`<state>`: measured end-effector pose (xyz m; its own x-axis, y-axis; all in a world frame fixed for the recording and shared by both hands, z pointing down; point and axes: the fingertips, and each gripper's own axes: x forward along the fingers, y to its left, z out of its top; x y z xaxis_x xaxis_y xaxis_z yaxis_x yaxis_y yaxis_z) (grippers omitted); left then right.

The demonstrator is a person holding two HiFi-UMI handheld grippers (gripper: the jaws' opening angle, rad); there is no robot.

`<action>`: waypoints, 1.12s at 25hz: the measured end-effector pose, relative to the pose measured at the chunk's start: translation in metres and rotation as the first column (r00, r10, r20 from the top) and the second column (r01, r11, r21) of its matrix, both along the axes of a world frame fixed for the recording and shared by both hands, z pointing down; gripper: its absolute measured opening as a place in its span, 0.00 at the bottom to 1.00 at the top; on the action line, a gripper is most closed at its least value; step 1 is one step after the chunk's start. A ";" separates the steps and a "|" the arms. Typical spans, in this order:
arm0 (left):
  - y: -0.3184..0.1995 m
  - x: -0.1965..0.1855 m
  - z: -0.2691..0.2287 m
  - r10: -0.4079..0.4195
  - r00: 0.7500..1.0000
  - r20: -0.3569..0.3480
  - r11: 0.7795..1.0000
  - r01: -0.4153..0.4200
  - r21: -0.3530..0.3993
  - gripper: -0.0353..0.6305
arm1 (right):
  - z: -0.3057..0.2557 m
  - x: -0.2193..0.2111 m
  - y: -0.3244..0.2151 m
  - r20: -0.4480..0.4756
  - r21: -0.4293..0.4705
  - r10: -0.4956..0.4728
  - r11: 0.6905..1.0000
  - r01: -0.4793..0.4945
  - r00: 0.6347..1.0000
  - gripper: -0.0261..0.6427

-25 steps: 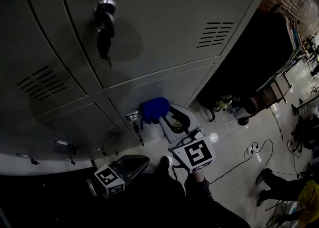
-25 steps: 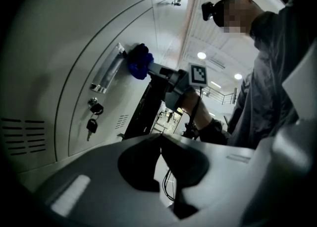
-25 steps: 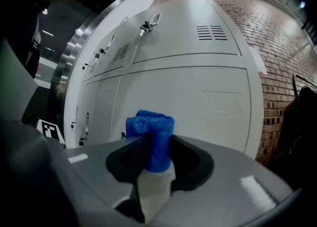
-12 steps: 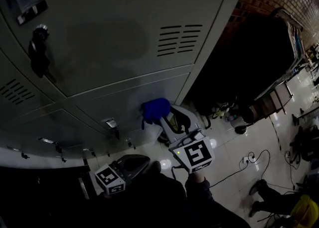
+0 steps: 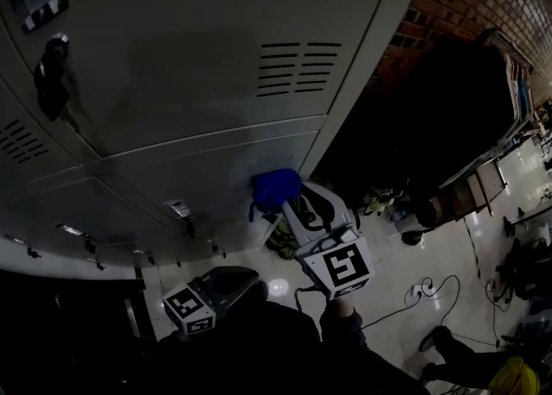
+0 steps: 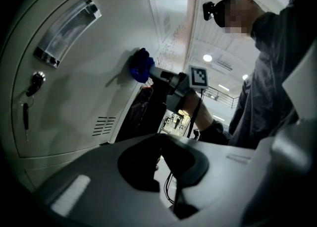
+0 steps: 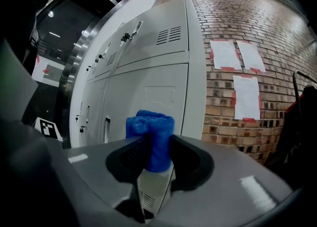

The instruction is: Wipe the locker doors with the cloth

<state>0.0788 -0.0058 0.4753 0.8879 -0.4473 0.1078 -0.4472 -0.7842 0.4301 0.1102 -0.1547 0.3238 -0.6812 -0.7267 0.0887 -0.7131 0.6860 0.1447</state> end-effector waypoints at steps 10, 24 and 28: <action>0.004 -0.007 -0.001 0.018 1.000 0.008 1.000 -0.018 -0.004 0.05 | 0.001 0.002 0.000 -0.002 -0.002 0.045 0.999 -0.045 0.999 0.22; 0.023 -0.054 -0.007 0.143 0.990 0.010 0.990 -0.143 -0.013 0.05 | -0.001 -0.020 0.016 -0.010 -0.013 0.218 0.976 -0.218 0.976 0.22; 0.030 -0.076 -0.012 0.182 0.983 0.006 0.983 -0.182 -0.015 0.05 | -0.004 -0.047 0.030 -0.014 -0.006 0.222 0.975 -0.222 0.975 0.22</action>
<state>0.0030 0.0246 0.4635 0.9534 -0.2770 0.1196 -0.3010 -0.8467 0.4387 0.0628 -0.1252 0.3201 -0.5018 -0.8588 0.1029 -0.8456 0.5121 0.1504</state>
